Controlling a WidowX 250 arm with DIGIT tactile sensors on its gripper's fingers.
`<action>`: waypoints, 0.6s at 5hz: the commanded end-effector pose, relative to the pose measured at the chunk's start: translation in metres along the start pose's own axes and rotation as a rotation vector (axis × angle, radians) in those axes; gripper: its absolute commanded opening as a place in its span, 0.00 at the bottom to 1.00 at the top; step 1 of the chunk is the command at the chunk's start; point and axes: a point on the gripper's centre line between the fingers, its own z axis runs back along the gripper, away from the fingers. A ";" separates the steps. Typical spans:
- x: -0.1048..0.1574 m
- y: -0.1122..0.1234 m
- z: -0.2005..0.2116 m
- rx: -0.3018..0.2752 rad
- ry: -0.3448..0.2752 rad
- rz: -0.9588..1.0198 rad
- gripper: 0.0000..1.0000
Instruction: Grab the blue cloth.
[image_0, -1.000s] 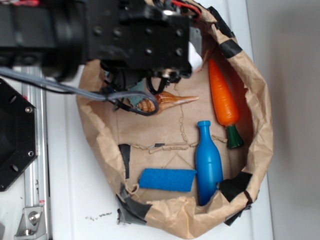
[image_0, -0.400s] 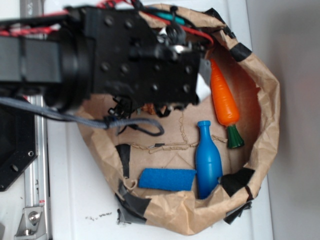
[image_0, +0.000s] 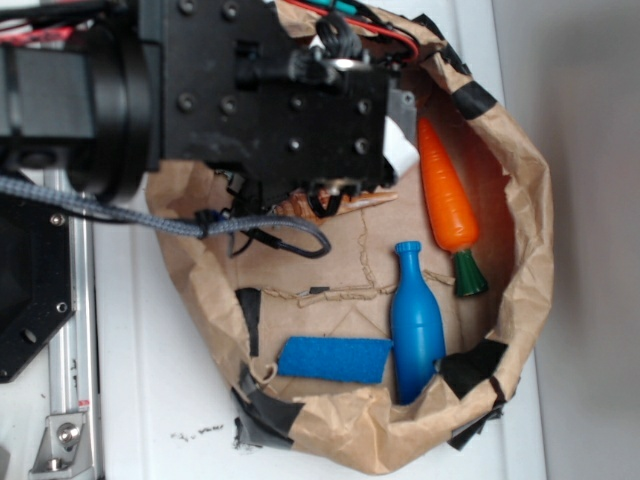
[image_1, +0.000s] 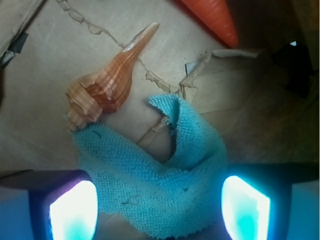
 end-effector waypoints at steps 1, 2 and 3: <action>0.004 0.003 -0.036 0.025 -0.032 -0.031 1.00; 0.004 0.003 -0.048 -0.073 -0.106 -0.045 1.00; 0.001 0.007 -0.052 -0.133 -0.136 -0.039 1.00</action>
